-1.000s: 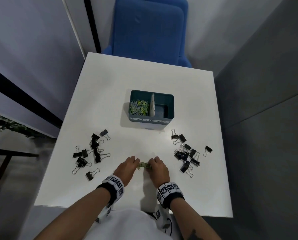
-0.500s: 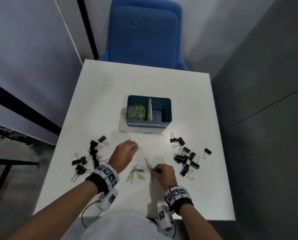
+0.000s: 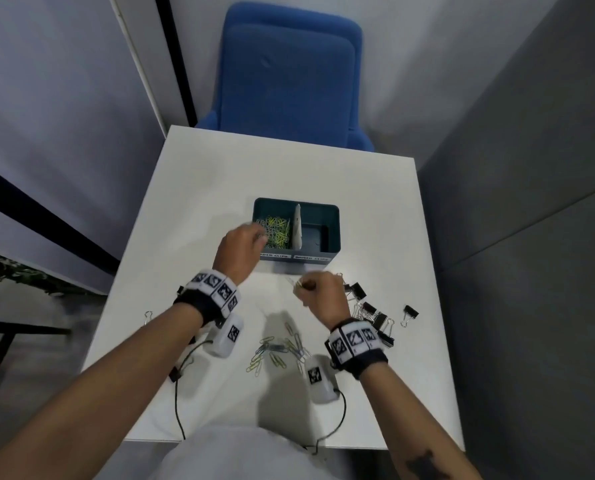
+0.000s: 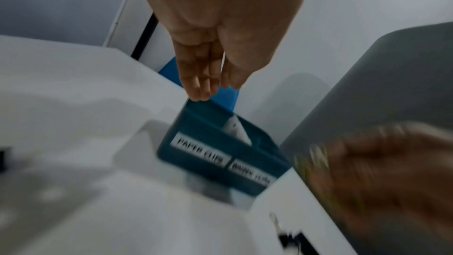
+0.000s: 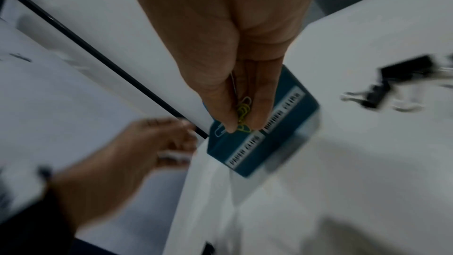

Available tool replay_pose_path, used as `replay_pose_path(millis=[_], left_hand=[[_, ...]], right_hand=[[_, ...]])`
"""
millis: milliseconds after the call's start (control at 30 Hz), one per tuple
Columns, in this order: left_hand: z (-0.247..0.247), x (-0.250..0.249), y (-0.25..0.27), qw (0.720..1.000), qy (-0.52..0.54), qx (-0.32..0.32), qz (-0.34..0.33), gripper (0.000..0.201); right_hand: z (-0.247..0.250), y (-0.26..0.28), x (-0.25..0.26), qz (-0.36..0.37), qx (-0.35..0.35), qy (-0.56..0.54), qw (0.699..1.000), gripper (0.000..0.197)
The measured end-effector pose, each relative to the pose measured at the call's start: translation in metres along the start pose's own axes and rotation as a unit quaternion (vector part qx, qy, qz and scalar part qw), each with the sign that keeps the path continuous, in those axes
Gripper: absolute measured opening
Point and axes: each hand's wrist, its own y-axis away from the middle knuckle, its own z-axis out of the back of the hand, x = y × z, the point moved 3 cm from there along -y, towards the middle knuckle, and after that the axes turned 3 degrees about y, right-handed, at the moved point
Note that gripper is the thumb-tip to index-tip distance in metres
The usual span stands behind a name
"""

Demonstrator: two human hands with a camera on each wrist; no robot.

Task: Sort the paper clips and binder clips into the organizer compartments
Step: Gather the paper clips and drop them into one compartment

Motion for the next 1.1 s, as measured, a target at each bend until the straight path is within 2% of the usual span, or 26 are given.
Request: replay_pose_path(millis=[33, 167, 233, 333, 400, 533, 633, 800, 933, 1100], left_hand=[[-0.008, 0.010, 0.015, 1.000, -0.009, 0.013, 0.007, 0.011], [-0.043, 0.050, 0.075, 0.988, -0.059, 0.131, 0.054, 0.013], [-0.054, 0.065, 0.099, 0.979, -0.082, 0.165, 0.083, 0.014], [-0.066, 0.083, 0.130, 0.967, -0.113, 0.212, 0.086, 0.021], [-0.071, 0.093, 0.150, 0.957, -0.130, 0.248, 0.076, 0.021], [-0.071, 0.113, 0.171, 0.957, -0.105, 0.260, 0.074, 0.030], [-0.069, 0.119, 0.175, 0.950, -0.092, 0.293, 0.061, 0.031], [-0.075, 0.106, 0.171, 0.933, -0.100, 0.342, 0.053, 0.028], [-0.091, 0.087, 0.164, 0.937, -0.103, 0.331, 0.048, 0.025], [-0.096, 0.070, 0.158, 0.951, -0.084, 0.292, 0.047, 0.017]], right_hand=[[0.008, -0.013, 0.012, 0.009, -0.013, -0.002, 1.000, 0.014], [0.032, -0.062, 0.055, 0.033, -0.063, -0.002, 0.997, 0.011], [0.039, -0.075, 0.066, 0.034, -0.070, -0.015, 0.997, 0.012], [0.035, -0.078, 0.058, 0.031, -0.055, -0.022, 0.998, 0.030], [0.023, -0.072, 0.041, 0.026, -0.045, -0.021, 0.998, 0.028], [-0.005, -0.031, -0.007, 0.013, 0.007, 0.030, 0.999, 0.020], [-0.035, 0.009, -0.050, -0.014, 0.096, 0.089, 0.991, 0.029], [-0.073, 0.064, -0.085, -0.061, 0.174, 0.122, 0.975, 0.041], [-0.097, 0.076, -0.081, -0.037, 0.153, 0.148, 0.976, 0.032], [-0.109, 0.074, -0.071, -0.012, 0.101, 0.091, 0.991, 0.018]])
